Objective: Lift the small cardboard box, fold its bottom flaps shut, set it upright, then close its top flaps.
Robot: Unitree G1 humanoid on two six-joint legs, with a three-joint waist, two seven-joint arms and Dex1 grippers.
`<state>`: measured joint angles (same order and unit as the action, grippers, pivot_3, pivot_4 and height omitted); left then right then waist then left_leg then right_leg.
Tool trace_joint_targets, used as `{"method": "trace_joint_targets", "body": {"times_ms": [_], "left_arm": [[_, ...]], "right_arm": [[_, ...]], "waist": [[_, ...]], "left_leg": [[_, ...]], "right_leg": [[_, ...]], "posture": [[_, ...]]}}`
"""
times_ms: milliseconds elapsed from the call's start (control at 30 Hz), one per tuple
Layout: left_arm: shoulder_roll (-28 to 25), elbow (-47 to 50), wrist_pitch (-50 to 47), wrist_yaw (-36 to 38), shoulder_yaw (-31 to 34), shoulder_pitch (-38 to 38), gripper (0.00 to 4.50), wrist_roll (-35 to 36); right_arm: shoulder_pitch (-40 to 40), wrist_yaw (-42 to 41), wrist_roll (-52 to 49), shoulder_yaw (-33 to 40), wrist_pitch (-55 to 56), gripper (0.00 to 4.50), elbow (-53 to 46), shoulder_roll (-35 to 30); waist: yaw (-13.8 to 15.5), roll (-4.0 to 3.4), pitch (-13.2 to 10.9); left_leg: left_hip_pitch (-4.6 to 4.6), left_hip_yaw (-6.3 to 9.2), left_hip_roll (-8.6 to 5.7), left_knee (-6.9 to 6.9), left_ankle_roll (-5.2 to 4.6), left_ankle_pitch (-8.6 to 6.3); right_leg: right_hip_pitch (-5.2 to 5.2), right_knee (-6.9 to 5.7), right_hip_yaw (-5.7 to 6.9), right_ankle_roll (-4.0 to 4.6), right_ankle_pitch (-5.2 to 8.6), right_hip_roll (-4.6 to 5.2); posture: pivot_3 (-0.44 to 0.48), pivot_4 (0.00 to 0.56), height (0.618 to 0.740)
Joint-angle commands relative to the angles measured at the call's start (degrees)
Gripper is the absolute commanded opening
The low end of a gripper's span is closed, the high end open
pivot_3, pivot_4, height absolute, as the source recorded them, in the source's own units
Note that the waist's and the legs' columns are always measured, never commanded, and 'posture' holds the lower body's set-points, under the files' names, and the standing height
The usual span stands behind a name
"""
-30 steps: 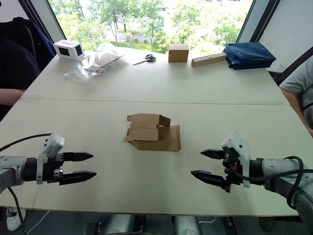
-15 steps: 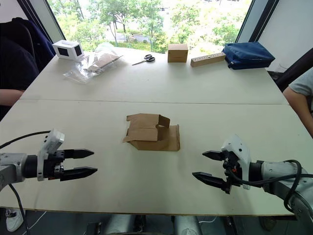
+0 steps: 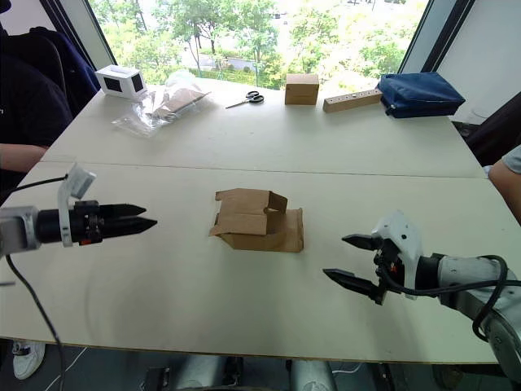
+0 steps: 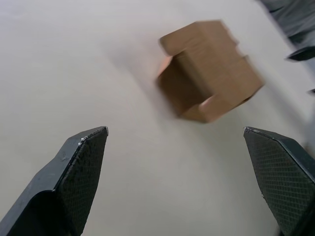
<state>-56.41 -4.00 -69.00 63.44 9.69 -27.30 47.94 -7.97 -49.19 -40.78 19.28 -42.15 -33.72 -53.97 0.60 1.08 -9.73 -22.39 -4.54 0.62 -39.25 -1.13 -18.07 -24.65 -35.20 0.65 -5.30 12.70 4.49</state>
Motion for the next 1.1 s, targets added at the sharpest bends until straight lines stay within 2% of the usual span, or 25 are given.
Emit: {"method": "trace_joint_targets", "body": {"times_ms": [33,133,233,467,533,667,933,1100], "left_arm": [[4.0,-6.6,-6.1,3.4,-6.5,-8.0,4.50,0.9],[9.7,-13.0,-8.6,3.9,-10.4,-14.0,4.50,-0.4],[13.0,-17.4,-9.5,4.3,-11.6,-17.1,4.50,-0.9],[20.2,-27.5,-5.9,6.5,-16.0,-22.3,4.50,-5.9],[21.9,-27.5,-6.5,7.4,-16.4,-23.1,4.50,-5.7],[23.4,-27.2,-6.2,9.4,-18.6,-22.7,4.50,-6.8],[28.9,-36.0,1.9,8.5,-15.1,-24.8,4.50,-10.8],[30.0,-38.4,2.9,10.7,-15.7,-26.1,4.50,-12.4]], "right_arm": [[1.8,1.9,-1.3,0.5,0.0,4.43,-5.2,0.4],[3.4,6.0,-1.9,-0.6,-1.9,4.43,-9.6,1.1],[4.8,9.9,-2.9,-1.1,-3.9,4.43,-12.4,2.2],[8.8,19.6,-7.3,-4.5,-9.8,4.43,-19.3,4.5],[9.5,22.6,-9.2,-4.3,-11.3,4.43,-20.7,5.3],[9.2,25.9,-11.6,-2.8,-12.6,4.43,-21.7,5.9],[6.9,27.8,-11.9,-3.2,-11.1,4.43,-21.7,6.1],[5.9,28.6,-11.8,-3.1,-10.3,4.43,-21.9,6.1]], "waist": [[0.1,0.00,0.0],[0.2,0.03,0.0],[-0.3,0.13,0.0],[-0.1,0.16,0.0],[0.0,0.17,0.0],[0.1,0.18,0.0],[0.1,0.19,0.0],[0.0,0.19,0.0]], "left_leg": [[-0.01,0.01,-0.01,0.00,0.00,0.00],[-0.01,0.07,-0.07,-0.04,0.01,0.02],[-0.01,0.07,-0.07,-0.10,0.01,0.02],[0.00,0.09,-0.02,-0.10,0.01,0.02],[-0.01,0.08,-0.05,-0.11,0.01,0.02],[-0.06,0.10,-0.06,-0.14,-0.01,0.01],[-0.05,0.10,-0.06,-0.15,-0.02,0.01],[-0.07,0.11,-0.06,-0.15,-0.05,0.00]], "right_leg": [[0.00,0.00,0.00,-0.01,0.00,0.00],[0.05,-0.03,0.00,-0.03,0.00,0.00],[0.06,-0.04,-0.03,-0.02,0.01,0.01],[0.03,-0.09,-0.02,0.04,0.04,0.00],[0.03,-0.08,-0.03,0.14,0.09,0.03],[0.03,-0.07,-0.03,0.16,0.09,0.06],[0.03,-0.08,-0.03,0.16,0.09,0.06],[0.03,-0.07,-0.03,0.09,0.06,0.06]], "posture": [[0.000,0.150,0.740],[0.000,0.150,0.740],[0.000,0.150,0.740],[0.000,0.150,0.740],[0.000,0.150,0.740],[0.000,0.150,0.740],[0.000,0.150,0.740],[0.000,0.150,0.740]]}}
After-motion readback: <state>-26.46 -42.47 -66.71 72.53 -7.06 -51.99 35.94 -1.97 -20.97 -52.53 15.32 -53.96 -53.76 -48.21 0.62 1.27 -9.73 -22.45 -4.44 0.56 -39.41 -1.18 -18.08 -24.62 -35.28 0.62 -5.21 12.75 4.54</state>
